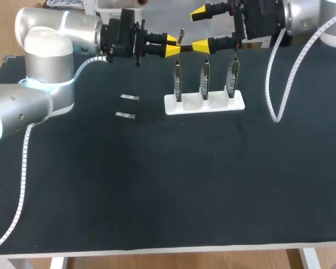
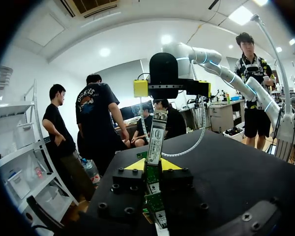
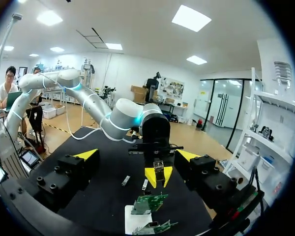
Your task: Pick up the optical module with the left hand, and insert it into the network port with the right hand.
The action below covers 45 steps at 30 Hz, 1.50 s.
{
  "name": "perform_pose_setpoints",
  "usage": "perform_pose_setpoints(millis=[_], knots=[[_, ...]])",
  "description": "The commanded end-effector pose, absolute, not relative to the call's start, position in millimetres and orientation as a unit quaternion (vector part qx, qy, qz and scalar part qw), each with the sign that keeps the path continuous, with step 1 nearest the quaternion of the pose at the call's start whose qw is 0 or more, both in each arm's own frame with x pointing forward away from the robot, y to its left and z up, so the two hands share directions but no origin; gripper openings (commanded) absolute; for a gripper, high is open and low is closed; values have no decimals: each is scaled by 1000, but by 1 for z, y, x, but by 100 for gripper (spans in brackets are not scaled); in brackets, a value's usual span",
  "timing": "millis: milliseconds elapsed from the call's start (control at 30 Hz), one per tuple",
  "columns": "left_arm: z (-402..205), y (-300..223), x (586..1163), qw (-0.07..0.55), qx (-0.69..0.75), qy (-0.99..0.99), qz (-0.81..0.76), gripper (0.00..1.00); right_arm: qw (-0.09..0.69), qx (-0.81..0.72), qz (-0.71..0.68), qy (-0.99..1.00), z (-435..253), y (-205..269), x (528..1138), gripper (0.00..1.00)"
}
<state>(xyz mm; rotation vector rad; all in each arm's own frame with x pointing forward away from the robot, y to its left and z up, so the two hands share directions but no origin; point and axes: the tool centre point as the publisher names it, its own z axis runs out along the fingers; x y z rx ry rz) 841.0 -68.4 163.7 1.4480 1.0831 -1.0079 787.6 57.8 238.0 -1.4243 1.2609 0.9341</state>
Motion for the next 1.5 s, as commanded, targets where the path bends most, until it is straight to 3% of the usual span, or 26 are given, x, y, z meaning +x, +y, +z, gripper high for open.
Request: perform_pose_setpoints(millis=[33, 1500], knots=[[163, -69, 844, 509, 603, 448, -420, 0, 476, -599, 403, 502, 235, 65, 803, 100], [163, -69, 844, 509, 603, 448, -420, 0, 474, -599, 425, 486, 226, 77, 813, 100]])
